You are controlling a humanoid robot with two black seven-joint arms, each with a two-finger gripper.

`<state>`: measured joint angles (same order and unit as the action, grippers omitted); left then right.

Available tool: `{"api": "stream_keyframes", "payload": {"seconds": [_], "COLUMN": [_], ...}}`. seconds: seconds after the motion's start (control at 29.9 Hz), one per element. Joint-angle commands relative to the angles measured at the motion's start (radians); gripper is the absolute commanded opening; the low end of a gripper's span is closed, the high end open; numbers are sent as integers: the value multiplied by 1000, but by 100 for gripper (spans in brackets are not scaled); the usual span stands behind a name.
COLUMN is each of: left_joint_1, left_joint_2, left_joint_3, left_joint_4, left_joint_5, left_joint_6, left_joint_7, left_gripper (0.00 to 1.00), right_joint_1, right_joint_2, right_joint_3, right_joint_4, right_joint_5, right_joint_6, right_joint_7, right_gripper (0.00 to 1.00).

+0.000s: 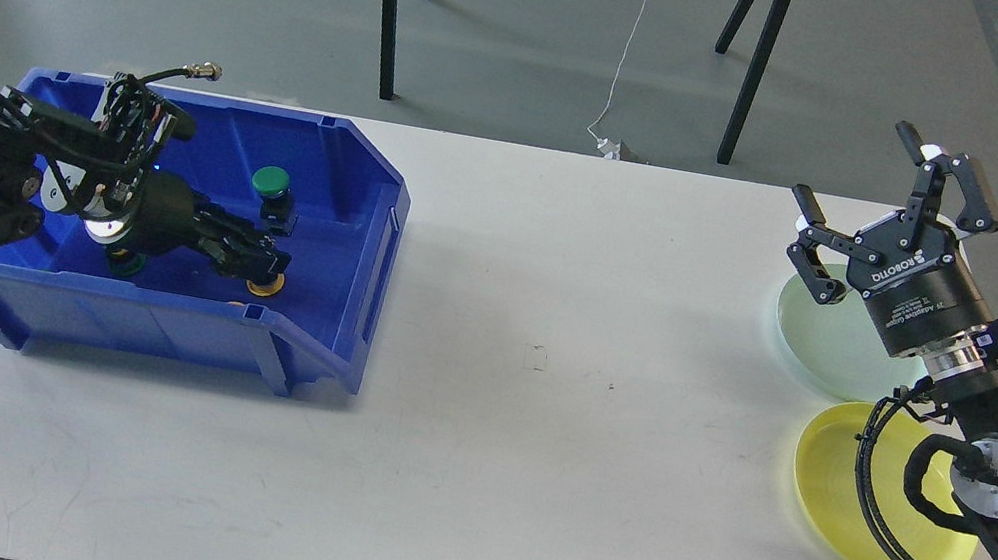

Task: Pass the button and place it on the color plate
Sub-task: 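Lower the left gripper into the bin and grasp the yellow button, then lift the yellow button and carry it toward the right gripper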

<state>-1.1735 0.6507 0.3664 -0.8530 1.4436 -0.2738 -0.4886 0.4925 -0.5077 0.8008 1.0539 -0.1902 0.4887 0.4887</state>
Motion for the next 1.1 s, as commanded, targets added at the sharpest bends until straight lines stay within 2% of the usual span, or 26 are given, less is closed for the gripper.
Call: {"api": "stream_keyframes", "payload": {"seconds": [0.0, 0.43, 0.64, 0.87, 1.07], "left_joint_1": [0, 0, -21, -132, -284], "left_joint_2": [0, 0, 6, 72, 216], "left_joint_3": [-1, -1, -6, -12, -64], "left_joint_4": [0, -1, -4, -37, -196], "left_joint_5": [0, 0, 0, -3, -12], "left_joint_6": [1, 10, 7, -15, -100], "left_joint_7": [0, 0, 0, 0, 0], "left_gripper": [53, 40, 37, 36, 36], "right_joint_1": [-3, -8, -8, -8, -8], "right_joint_2": [0, 0, 0, 0, 2], "right_joint_3": [0, 1, 11, 17, 23], "right_joint_4": [0, -2, -2, 0, -3], "right_joint_5": [0, 0, 0, 0, 0], "right_joint_6": [0, 0, 0, 0, 0], "right_joint_7": [0, 0, 0, 0, 0], "right_gripper": [99, 99, 99, 99, 99]}}
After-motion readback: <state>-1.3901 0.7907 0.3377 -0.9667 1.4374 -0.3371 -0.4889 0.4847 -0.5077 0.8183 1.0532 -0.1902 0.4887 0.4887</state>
